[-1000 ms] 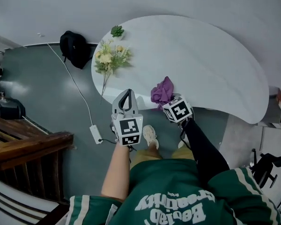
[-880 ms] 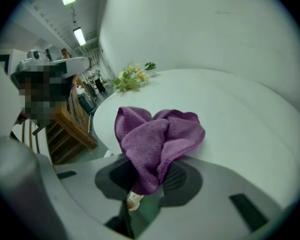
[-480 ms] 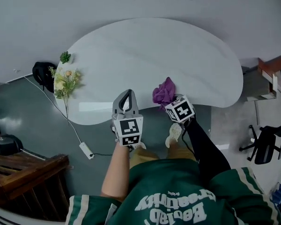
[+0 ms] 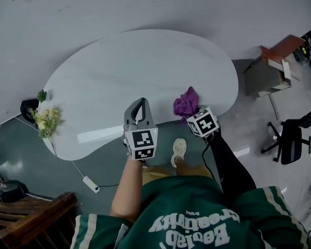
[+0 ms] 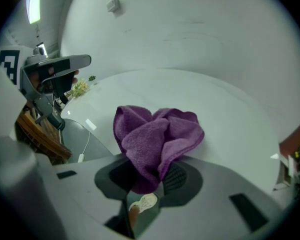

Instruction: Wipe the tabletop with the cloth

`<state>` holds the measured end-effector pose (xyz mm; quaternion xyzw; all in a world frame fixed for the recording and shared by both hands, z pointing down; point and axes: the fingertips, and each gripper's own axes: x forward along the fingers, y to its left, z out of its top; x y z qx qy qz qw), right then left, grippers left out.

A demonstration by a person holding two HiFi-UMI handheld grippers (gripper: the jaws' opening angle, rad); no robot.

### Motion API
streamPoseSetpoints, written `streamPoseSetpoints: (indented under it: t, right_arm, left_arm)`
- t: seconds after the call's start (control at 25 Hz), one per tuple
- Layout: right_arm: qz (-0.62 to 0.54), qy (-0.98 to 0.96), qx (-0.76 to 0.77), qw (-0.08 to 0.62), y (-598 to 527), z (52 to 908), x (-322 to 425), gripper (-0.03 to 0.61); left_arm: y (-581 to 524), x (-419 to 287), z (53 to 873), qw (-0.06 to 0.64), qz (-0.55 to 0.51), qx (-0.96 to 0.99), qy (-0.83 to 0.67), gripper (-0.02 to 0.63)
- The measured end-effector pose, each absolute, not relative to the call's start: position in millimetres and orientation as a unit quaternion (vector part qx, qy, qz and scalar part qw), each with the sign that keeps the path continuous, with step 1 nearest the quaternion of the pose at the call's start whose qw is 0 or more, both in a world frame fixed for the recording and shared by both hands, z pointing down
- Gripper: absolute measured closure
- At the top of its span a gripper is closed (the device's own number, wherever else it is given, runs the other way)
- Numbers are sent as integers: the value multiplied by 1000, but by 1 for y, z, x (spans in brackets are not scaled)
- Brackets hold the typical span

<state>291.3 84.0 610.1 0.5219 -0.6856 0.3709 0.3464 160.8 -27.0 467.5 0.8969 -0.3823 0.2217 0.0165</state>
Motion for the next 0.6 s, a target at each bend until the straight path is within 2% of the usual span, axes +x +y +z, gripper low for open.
streamPoseSetpoints:
  t: [0.28, 0.6]
  right_arm:
    - [386, -651, 565, 328, 126, 609, 378, 459]
    - [401, -608, 611, 311, 172, 606, 452, 459]
  left_arm:
    - [-5, 245, 461, 4, 215, 914, -343, 612]
    - [16, 307, 446, -16, 210, 928, -309, 612]
